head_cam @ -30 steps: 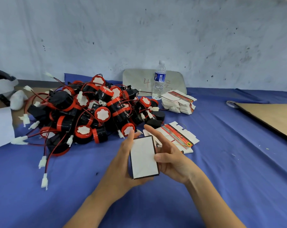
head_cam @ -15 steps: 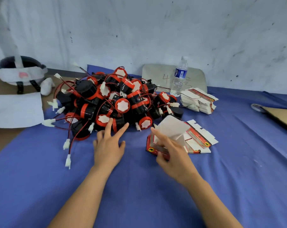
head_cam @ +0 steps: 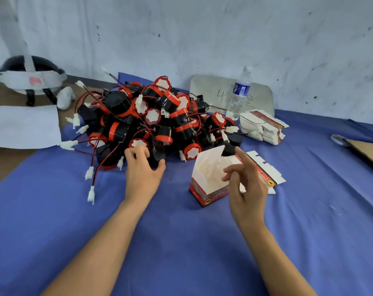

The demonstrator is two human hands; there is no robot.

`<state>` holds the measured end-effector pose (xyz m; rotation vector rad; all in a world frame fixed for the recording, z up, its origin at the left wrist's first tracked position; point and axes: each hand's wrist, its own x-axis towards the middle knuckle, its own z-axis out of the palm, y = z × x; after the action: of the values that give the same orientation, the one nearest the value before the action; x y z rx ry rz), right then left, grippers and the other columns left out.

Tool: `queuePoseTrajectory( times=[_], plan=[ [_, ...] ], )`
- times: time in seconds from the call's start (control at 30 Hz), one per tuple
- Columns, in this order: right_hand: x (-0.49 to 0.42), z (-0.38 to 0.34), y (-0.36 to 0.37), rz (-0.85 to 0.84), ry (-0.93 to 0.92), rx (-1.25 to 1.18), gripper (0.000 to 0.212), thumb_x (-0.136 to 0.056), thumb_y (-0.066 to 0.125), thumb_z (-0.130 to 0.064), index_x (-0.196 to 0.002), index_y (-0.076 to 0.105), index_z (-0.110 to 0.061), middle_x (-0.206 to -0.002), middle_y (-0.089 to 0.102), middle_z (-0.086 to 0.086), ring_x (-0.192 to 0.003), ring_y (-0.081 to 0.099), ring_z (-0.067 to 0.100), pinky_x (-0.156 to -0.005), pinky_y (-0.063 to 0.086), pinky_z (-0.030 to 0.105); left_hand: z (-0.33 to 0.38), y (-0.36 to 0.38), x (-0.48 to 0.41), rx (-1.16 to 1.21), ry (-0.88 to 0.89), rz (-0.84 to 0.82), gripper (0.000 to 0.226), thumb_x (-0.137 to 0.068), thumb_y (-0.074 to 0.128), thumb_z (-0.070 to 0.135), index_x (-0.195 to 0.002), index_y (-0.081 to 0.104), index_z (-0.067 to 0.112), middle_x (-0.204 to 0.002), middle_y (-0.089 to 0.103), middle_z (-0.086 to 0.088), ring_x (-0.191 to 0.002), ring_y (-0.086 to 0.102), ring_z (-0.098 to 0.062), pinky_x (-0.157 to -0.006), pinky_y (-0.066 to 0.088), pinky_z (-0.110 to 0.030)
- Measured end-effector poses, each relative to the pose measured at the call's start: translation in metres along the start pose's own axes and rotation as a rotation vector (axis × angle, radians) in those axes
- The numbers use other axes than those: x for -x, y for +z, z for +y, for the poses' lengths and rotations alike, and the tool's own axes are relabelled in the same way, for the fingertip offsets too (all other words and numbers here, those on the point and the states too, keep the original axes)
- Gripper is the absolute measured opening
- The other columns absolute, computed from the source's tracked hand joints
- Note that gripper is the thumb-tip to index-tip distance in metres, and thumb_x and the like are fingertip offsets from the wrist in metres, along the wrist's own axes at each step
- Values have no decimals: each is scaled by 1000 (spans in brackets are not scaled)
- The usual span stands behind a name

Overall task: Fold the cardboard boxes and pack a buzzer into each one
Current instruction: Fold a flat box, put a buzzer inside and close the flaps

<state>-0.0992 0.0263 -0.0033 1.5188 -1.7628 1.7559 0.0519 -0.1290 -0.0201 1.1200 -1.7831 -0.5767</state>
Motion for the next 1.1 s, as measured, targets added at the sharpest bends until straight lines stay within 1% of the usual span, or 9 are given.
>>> queuePoseTrajectory(
  times=[0.1, 0.2, 0.3, 0.43, 0.5, 0.57, 0.7, 0.87, 1.1],
  plan=[
    [2, -1, 3, -43, 3, 5, 45, -93, 38, -23, -135, 43, -38, -86, 61, -13, -69, 61, 17, -63, 51, 29, 4, -3, -2, 249, -97, 32, 30, -86, 54, 16, -109, 45, 33, -112, 47, 3, -91, 46, -1, -72, 38, -16],
    [5, -3, 7, -85, -1, 17, 46, -92, 38, -25, -135, 42, -42, -91, 61, -15, -71, 62, 17, -67, 51, 32, 23, -15, -5, 847, -289, 40, 40, -80, 39, 16, -110, 59, 35, -115, 61, -3, -87, 58, -16, -63, 45, -26],
    [7, -5, 9, -109, -8, -9, 49, -93, 41, -25, -136, 40, -47, -95, 60, -19, -74, 63, 15, -70, 51, 25, 43, -25, 5, 1128, -142, -25, 50, -75, 37, 13, -109, 63, 38, -110, 62, -5, -78, 56, -17, -52, 42, -24],
    [8, -13, 12, -86, -1, -123, 56, -91, 44, -17, -143, 34, -36, -113, 58, -14, -87, 64, 17, -75, 51, 22, 60, -24, 38, 1060, 85, -273, 53, -72, 40, 24, -120, 61, 33, -125, 60, -3, -103, 60, -18, -76, 50, -34],
    [6, -17, 12, -41, 9, -167, 62, -91, 49, -14, -145, 29, -40, -131, 50, -4, -94, 61, 17, -76, 49, 19, 67, -20, 52, 1014, 90, -428, 48, -78, 39, 23, -115, 67, 34, -122, 64, 0, -99, 63, -16, -70, 54, -30],
    [3, -20, 9, 7, 24, -209, 66, -91, 52, -12, -144, 28, -44, -148, 36, 1, -103, 60, 13, -77, 48, 15, 73, -20, 59, 1073, -24, -558, 44, -85, 35, 17, -106, 72, 29, -112, 69, -4, -77, 63, -14, -46, 41, -23],
    [0, -24, 2, 89, 3, -235, 65, -84, 46, 8, -140, 39, -26, -161, 12, -6, -126, 53, 22, -82, 53, 24, 79, -20, 59, 1260, -421, -781, 28, -87, 49, 28, -95, 75, 20, -105, 69, -16, -63, 63, -21, -44, 37, -21],
    [-3, -23, -5, 31, -283, 84, 45, -85, 53, -11, -130, 54, -3, -154, 25, 1, -138, 35, 34, -107, 37, 42, 74, -17, 49, 1516, -800, -730, 51, -98, 36, 31, -90, 73, -3, -95, 67, -25, -41, 59, -18, -33, 45, -17],
    [2, -28, 11, -131, -316, 122, 60, -81, 74, -35, -130, 47, -14, -133, 47, -1, -123, 50, 23, -107, 38, 29, 68, -13, 47, 1138, -430, -590, 40, -102, 35, 32, -98, 72, 18, -71, 66, -7, -54, 59, -15, -45, 43, -23]
  ],
)
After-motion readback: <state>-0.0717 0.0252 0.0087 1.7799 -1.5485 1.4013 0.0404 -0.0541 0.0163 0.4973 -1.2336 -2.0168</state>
